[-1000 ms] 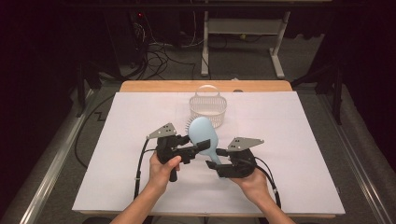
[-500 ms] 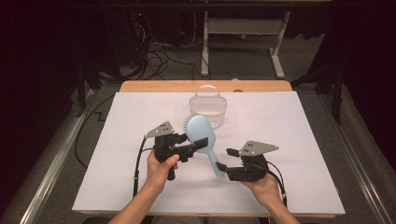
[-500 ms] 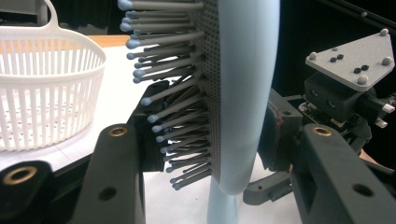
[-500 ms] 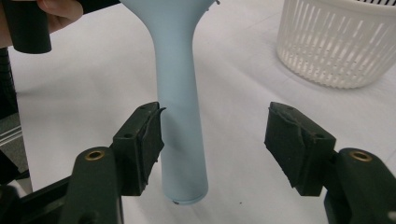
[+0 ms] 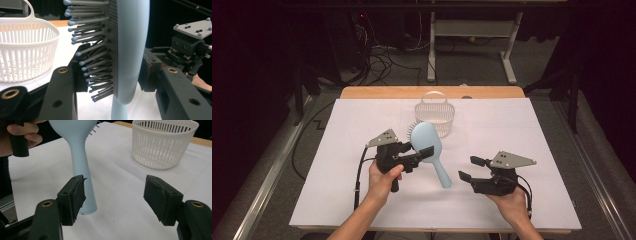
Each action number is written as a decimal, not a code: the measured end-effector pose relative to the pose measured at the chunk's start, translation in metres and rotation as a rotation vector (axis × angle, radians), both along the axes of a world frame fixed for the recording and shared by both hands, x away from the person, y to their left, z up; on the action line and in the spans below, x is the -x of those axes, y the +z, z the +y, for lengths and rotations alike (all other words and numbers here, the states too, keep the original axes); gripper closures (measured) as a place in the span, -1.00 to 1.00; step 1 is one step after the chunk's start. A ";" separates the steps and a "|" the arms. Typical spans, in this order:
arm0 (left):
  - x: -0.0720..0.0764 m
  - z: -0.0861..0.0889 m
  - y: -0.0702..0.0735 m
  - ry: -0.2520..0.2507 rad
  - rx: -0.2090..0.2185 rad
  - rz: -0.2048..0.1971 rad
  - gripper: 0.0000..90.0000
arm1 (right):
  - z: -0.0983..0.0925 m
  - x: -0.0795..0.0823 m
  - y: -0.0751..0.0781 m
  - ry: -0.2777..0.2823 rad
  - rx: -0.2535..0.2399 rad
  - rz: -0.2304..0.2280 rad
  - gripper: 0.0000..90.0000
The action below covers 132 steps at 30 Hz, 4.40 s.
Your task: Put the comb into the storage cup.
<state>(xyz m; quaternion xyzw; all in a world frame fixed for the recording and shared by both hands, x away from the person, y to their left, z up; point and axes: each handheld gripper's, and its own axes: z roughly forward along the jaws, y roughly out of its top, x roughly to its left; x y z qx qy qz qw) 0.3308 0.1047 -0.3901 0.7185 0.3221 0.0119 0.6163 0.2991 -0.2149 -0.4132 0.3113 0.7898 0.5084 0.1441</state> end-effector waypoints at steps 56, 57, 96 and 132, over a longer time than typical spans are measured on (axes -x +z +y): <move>-0.005 0.018 0.037 0.121 -0.070 -0.073 0.15 | -0.092 0.013 -0.039 -0.243 -0.041 -0.009 -0.29; -0.005 0.018 0.037 0.119 -0.074 -0.074 0.15 | -0.091 0.014 -0.039 -0.242 -0.037 -0.009 -0.29; -0.030 0.011 0.054 0.148 -0.097 -0.085 0.15 | -0.093 0.013 -0.040 -0.236 -0.047 0.001 -0.34; -0.070 -0.014 0.078 0.171 -0.184 -0.151 0.15 | -0.097 0.013 -0.040 -0.247 -0.059 0.010 -0.34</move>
